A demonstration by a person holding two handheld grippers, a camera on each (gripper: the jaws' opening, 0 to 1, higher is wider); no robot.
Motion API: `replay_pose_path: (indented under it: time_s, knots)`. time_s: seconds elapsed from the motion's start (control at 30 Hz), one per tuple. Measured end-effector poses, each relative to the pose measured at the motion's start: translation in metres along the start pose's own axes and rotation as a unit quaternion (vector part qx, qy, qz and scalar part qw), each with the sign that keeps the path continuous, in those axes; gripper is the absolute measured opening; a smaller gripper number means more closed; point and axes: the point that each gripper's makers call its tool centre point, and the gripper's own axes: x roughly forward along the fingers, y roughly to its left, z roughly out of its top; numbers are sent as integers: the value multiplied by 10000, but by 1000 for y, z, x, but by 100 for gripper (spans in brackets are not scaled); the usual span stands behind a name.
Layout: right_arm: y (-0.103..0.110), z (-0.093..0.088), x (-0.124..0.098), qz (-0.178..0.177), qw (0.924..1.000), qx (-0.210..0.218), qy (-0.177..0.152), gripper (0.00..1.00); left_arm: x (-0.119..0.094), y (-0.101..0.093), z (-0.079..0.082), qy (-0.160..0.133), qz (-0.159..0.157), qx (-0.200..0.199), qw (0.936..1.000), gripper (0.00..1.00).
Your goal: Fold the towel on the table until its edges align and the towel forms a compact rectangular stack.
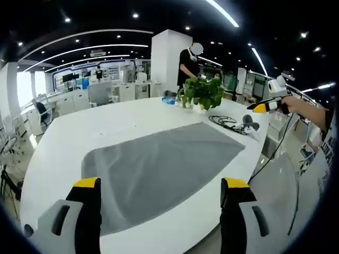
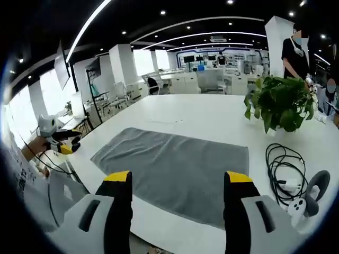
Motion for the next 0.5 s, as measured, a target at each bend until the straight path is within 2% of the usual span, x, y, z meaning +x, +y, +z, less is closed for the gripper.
replay_pose_path:
  time_s: [0.5]
  knots:
    - [-6, 2, 1, -27, 10000, -2, -5, 70, 2, -3, -2, 57, -48, 11, 10000, 96]
